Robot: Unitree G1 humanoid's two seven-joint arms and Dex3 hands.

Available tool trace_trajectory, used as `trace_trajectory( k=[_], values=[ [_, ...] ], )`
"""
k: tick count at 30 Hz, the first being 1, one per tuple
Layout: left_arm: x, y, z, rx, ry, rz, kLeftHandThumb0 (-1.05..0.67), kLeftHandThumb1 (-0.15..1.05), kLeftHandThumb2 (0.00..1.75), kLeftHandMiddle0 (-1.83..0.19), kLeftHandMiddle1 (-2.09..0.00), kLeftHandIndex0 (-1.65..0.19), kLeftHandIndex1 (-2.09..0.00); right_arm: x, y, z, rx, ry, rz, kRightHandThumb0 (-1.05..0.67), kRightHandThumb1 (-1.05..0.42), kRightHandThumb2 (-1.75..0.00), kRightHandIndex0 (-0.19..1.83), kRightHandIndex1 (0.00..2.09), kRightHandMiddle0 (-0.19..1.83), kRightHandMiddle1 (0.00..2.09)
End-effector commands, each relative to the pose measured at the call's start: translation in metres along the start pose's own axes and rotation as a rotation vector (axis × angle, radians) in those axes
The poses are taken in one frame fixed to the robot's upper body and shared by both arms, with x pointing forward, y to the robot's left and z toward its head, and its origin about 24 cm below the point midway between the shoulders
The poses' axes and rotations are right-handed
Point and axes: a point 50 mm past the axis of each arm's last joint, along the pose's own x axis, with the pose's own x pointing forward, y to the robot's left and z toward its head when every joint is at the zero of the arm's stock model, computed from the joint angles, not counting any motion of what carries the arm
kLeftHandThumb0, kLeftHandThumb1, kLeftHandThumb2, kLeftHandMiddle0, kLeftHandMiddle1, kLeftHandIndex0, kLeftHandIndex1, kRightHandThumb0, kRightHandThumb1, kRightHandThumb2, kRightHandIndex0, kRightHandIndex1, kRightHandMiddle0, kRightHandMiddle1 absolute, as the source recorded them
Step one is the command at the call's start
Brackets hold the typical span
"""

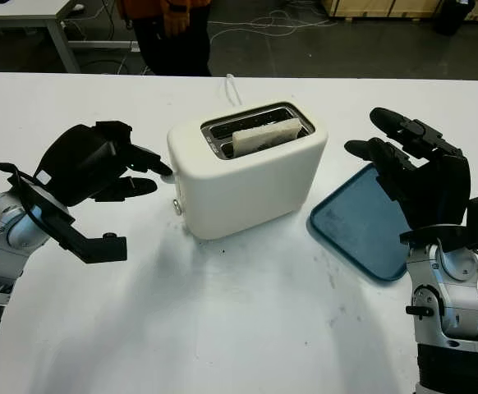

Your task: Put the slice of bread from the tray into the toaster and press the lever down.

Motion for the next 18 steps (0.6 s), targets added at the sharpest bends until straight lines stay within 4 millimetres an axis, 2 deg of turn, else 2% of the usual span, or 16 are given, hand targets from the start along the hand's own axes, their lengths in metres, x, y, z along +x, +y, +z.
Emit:
trace_trajectory(
  k=[1, 18],
  values=[
    [0.0012, -0.0034, 0.0030, -0.010, -0.021, 0.003, -0.34, 0.92, 0.25, -0.56, -1.41, -0.92, -0.31, -0.0019, 0.0005, -0.0001, 0.011, -0.001, -0.003, -0.30, -0.92, -0.21, 0.80, 0.57, 0.93, 0.00],
    [0.0005, -0.0097, 0.0047, -0.025, -0.032, 0.003, -0.31, 0.92, 0.23, -0.58, -1.42, -0.88, -0.41, -0.0023, 0.0010, 0.0008, 0.030, -0.009, -0.006, -0.28, -0.92, -0.22, 0.78, 0.62, 0.93, 0.00]
  ],
)
